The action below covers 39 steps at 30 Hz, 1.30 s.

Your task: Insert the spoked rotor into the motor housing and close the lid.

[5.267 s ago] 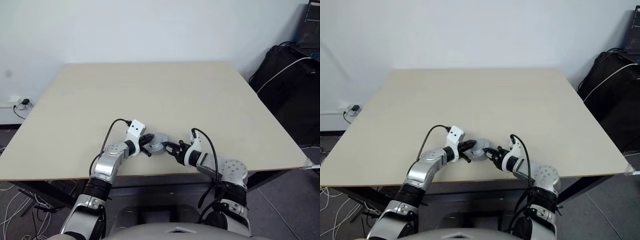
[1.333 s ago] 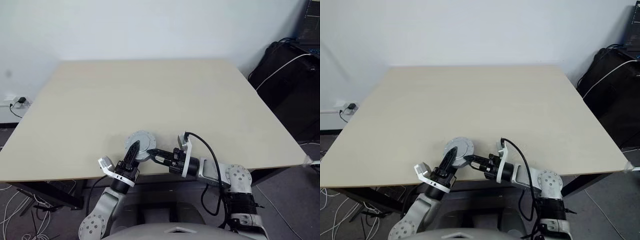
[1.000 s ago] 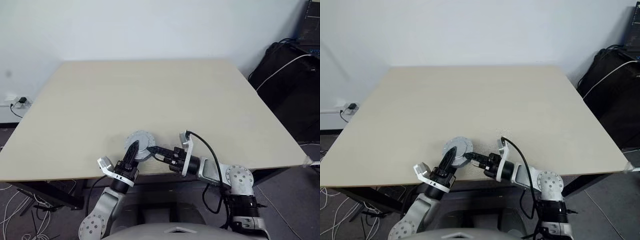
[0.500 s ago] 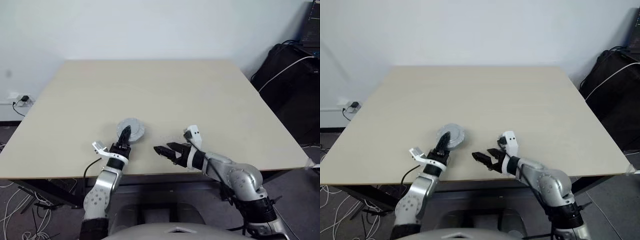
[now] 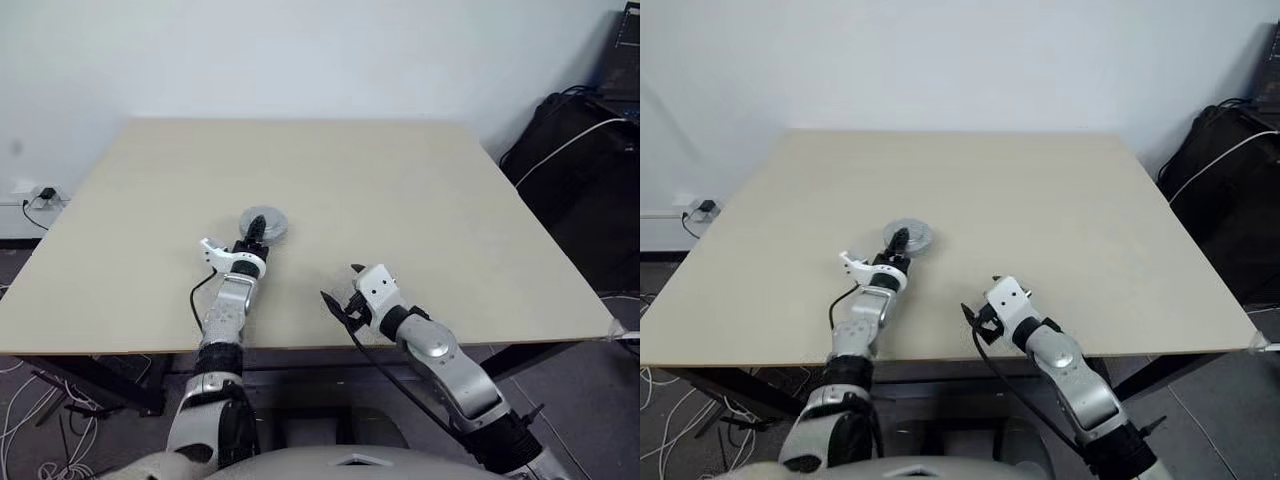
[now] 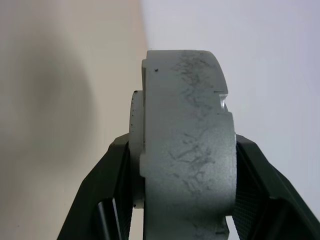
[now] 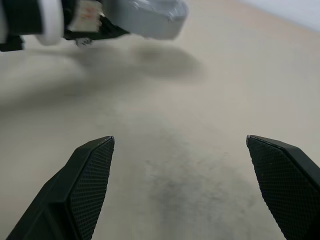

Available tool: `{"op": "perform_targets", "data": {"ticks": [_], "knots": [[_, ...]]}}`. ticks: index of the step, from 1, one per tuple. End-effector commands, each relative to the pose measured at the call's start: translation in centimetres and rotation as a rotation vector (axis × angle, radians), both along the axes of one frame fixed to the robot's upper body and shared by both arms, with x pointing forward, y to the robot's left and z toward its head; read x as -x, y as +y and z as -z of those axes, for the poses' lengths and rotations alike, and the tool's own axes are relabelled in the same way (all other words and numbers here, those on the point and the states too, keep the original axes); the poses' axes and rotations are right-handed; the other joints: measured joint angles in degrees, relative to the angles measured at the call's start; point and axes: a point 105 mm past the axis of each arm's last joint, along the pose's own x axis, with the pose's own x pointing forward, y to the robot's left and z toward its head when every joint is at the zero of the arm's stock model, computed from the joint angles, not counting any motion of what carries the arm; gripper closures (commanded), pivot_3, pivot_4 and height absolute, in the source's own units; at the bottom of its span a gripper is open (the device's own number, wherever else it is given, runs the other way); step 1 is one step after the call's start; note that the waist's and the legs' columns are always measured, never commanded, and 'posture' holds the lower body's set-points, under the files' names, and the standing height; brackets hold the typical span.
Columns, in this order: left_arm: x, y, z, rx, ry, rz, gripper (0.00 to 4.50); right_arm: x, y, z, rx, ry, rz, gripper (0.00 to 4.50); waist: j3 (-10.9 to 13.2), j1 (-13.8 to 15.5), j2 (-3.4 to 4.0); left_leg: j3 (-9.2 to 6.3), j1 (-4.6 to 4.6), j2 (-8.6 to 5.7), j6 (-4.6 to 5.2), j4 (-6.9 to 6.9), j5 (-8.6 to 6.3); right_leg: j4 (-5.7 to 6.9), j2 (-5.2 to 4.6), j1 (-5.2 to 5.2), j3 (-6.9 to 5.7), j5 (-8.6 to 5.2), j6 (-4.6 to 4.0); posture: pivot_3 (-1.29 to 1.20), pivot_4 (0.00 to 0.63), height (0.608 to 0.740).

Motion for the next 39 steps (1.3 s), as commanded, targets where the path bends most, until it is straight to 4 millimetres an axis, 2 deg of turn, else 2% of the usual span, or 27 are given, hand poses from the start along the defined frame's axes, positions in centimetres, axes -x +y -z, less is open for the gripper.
{"op": "perform_targets", "data": {"ticks": [1, 7, 14, 21, 25, 29, 30, 34, 36, 39], "knots": [[-2.1, 0.2, -1.6, -0.03, -0.022, -0.027, 2.42, -0.1, 0.1, -0.5, -0.004, -0.039, -0.004, 0.0, 0.0, -0.1, -0.04, -0.02, 0.0, 0.02, 0.0, 0.0, 0.01, 0.0, 0.03, 0.0, 0.0, 0.0, -0.01, 0.0, 0.0, 0.74], [-3.5, 0.6, -0.3, -0.071, 0.097, -0.054, 2.42, 0.1, 0.0, -0.3, -0.019, -0.026, 0.023, 0.0, 0.0, -0.2, -0.07, -0.04, 0.0, 0.05, 0.11, 0.0, 0.09, 0.03, 0.08, 0.0, -0.01, -0.01, -0.02, 0.0, 0.0, 0.74], [-3.4, 0.0, 1.2, -0.1, 0.189, -0.013, 2.42, 0.2, -0.2, -0.2, -0.03, -0.015, 0.046, 0.0, 0.0, 0.0, -0.12, -0.04, 0.0, 0.03, 0.12, 0.01, 0.08, 0.02, 0.05, 0.01, 0.0, 0.0, -0.02, 0.0, 0.0, 0.74], [-1.9, 0.3, 2.9, -0.173, 0.234, 0.055, 0.09, 0.1, 0.0, 0.3, -0.033, 0.015, 0.044, 0.0, -0.1, -0.3, -0.12, -0.04, 0.17, 0.05, -0.02, 0.04, 0.02, 0.11, 0.04, 0.14, 0.02, 0.0, -0.02, 0.0, 0.0, 0.74], [1.7, 0.9, 5.7, -0.325, 0.309, 0.185, 0.04, 0.3, 0.2, 0.6, -0.048, 0.056, 0.031, 0.0, -0.6, -1.2, -0.06, 0.01, 0.26, 0.07, -0.04, 0.01, 0.0, 0.13, 0.04, 0.16, 0.09, 0.0, -0.05, 0.0, 0.0, 0.74], [5.3, 2.0, 6.8, -0.433, 0.343, 0.27, 0.04, 0.5, 0.1, 1.0, -0.091, 0.113, 0.039, 0.0, -1.3, -1.5, 0.01, 0.06, 0.43, 0.13, -0.16, -0.04, -0.07, 0.16, 0.06, 0.24, 0.15, -0.05, -0.14, 0.0, 0.0, 0.74], [6.3, 2.5, 7.0, -0.513, 0.338, 0.296, 0.04, 0.3, -0.1, 1.0, -0.115, 0.129, 0.062, 0.0, -1.4, -1.6, 0.05, 0.07, 0.48, 0.14, -0.18, -0.04, -0.08, 0.16, 0.06, 0.27, 0.14, -0.07, -0.16, 0.0, 0.0, 0.74], [8.8, 3.6, 6.0, -0.749, 0.234, 0.31, 0.04, -0.2, -1.1, 1.0, -0.192, 0.158, 0.143, 0.0, -1.5, -1.8, 0.17, 0.23, 1.46, 0.27, 0.0, -0.34, -0.31, 0.12, -0.27, 0.69, 0.14, -0.16, -0.3, 0.0, 0.0, 0.74], [10.1, 4.0, 5.3, -0.938, 0.15, 0.287, 0.04, -0.4, -1.7, 0.9, -0.206, 0.134, 0.19, 0.0, -1.6, -1.8, 0.33, 0.22, 1.56, 0.37, -0.04, -0.37, -0.33, 0.14, -0.33, 0.73, 0.08, -0.17, -0.32, 0.0, 0.0, 0.74], [11.9, 3.8, 4.5, -1.101, 0.083, 0.239, 0.04, -0.3, -2.5, 1.1, -0.193, 0.114, 0.235, 0.0, -1.6, -1.5, 0.55, 0.24, 1.55, 0.47, -0.15, -0.53, -0.34, 0.14, -0.38, 0.61, 0.13, -0.21, -0.48, 0.0, 0.0, 0.74]]}}
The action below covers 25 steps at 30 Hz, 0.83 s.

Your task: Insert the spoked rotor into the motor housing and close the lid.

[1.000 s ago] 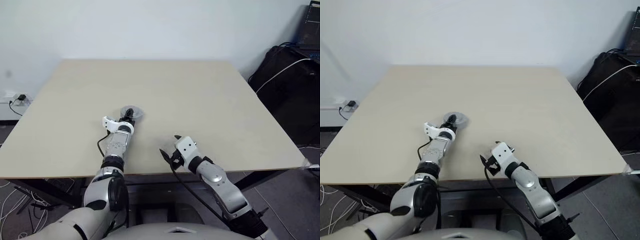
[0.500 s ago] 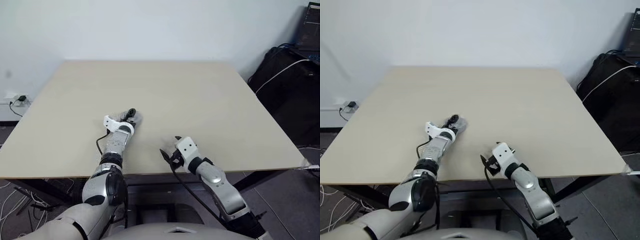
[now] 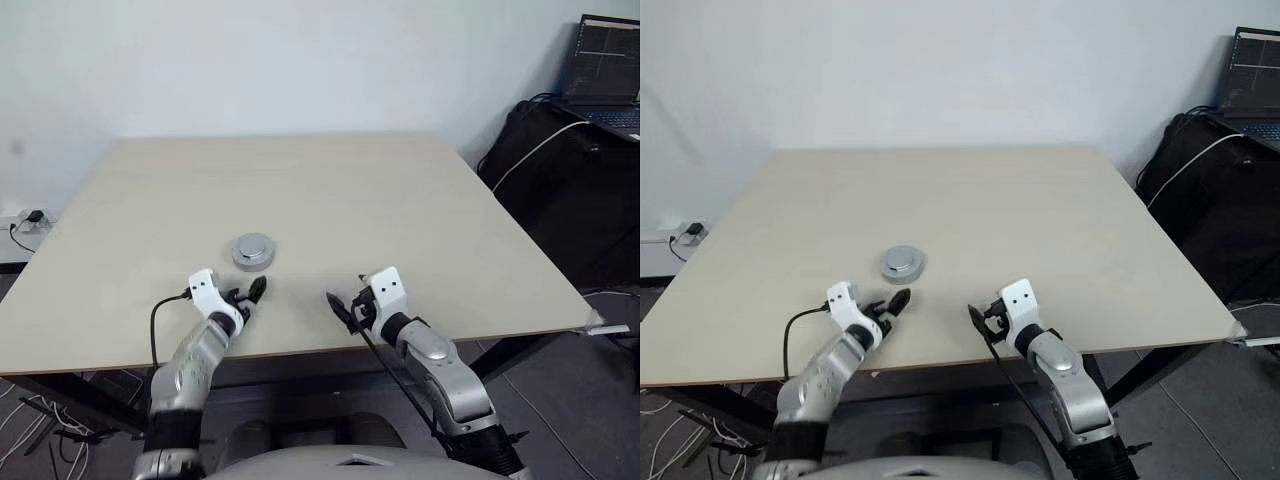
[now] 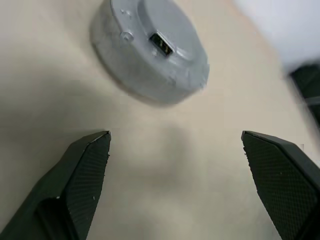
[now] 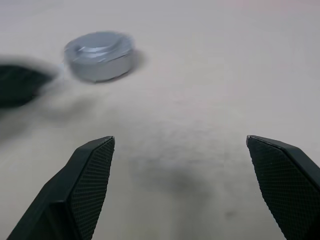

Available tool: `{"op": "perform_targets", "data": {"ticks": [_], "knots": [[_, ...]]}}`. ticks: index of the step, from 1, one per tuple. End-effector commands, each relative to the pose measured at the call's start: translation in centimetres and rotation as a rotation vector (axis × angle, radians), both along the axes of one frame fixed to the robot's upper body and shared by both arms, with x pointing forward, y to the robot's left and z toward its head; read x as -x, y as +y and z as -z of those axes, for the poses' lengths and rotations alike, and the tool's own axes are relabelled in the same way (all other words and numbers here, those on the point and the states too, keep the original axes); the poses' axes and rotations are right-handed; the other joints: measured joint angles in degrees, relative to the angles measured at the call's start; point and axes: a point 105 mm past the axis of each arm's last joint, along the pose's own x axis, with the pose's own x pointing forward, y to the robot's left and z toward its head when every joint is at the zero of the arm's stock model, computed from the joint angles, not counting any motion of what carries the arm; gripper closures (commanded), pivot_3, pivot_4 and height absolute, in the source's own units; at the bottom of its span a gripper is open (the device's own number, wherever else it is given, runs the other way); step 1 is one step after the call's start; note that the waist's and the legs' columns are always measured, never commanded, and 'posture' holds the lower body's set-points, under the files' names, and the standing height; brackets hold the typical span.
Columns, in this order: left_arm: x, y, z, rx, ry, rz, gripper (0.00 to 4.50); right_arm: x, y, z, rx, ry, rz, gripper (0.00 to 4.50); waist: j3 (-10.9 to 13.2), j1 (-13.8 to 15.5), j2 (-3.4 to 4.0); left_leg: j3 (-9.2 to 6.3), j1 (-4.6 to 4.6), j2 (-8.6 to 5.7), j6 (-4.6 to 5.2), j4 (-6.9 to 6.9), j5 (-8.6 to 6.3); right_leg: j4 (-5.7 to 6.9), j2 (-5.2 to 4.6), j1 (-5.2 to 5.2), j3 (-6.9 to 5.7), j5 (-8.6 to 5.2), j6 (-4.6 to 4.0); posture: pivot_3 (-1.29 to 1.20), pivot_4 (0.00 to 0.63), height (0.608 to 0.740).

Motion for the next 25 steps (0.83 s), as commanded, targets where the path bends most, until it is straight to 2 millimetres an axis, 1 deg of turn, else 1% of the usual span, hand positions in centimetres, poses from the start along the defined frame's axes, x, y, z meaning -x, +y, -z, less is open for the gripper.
{"op": "perform_targets", "data": {"ticks": [1, 4, 9, 11, 14, 16, 20, 25], "knots": [[1.2, 0.2, -1.2, -0.19, -0.121, -0.006, 0.04, -0.4, -1.0, -0.7, -0.001, -0.059, 0.064, 0.0, 0.0, 0.3, 0.12, 0.0, -0.04, 0.0, -0.04, -0.06, 0.02, 0.0, -0.01, -0.09, 0.0, -0.02, -0.04, 0.0, 0.0, 0.74], [2.1, -0.3, -2.7, -0.271, -0.249, -0.039, 0.04, -0.3, -1.8, -0.8, 0.014, -0.094, 0.116, 0.0, 0.0, 0.8, 0.25, 0.01, -0.45, 0.01, -0.17, -0.14, 0.08, 0.07, -0.01, -0.57, 0.01, -0.09, -0.17, 0.0, 0.0, 0.74], [3.2, -0.9, -4.0, -0.468, -0.394, -0.086, 0.04, 0.2, -2.8, -0.5, 0.038, -0.104, 0.146, 0.0, 0.2, 1.7, 0.38, 0.0, -0.63, 0.02, -0.16, -0.17, 0.07, 0.06, -0.03, -0.72, -0.04, -0.14, -0.26, 0.0, 0.0, 0.74], [3.5, -1.1, -4.4, -0.443, -0.428, -0.129, 0.04, 0.2, -3.2, -1.0, 0.048, -0.166, 0.182, 0.0, 0.3, 1.9, 0.41, 0.0, -0.63, 0.02, -0.15, -0.17, 0.07, 0.05, -0.03, -0.72, -0.06, -0.15, -0.25, 0.0, 0.0, 0.74], [3.6, -1.6, -4.9, -0.443, -0.481, -0.112, 0.04, 0.1, -3.9, -2.1, 0.077, -0.303, 0.247, 0.0, 0.4, 1.9, 0.43, -0.01, -0.65, 0.02, -0.12, -0.17, 0.04, 0.03, -0.05, -0.71, -0.09, -0.15, -0.23, 0.0, 0.0, 0.74], [3.5, -1.4, -5.0, -0.456, -0.49, -0.119, 0.04, 0.2, -3.8, -1.9, 0.073, -0.305, 0.247, 0.0, 0.5, 1.9, 0.41, 0.0, -0.65, 0.02, -0.11, -0.17, 0.04, 0.02, -0.04, -0.7, -0.12, -0.15, -0.23, 0.0, 0.0, 0.74], [3.3, -0.8, -5.1, -0.458, -0.498, -0.142, 0.04, -0.1, -4.6, -1.8, 0.078, -0.325, 0.322, 0.0, 0.6, 1.9, 0.29, -0.02, -0.65, 0.04, -0.11, -0.17, 0.04, 0.02, 0.0, -0.71, -0.15, -0.16, -0.23, 0.0, 0.0, 0.74], [3.2, -0.4, -5.2, -0.452, -0.502, -0.166, 0.04, 0.1, -5.1, -1.4, 0.05, -0.311, 0.395, 0.0, 0.7, 1.9, 0.26, -0.01, -0.67, 0.04, -0.1, -0.16, 0.04, 0.01, -0.01, -0.7, -0.15, -0.16, -0.23, 0.0, 0.0, 0.74]]}}
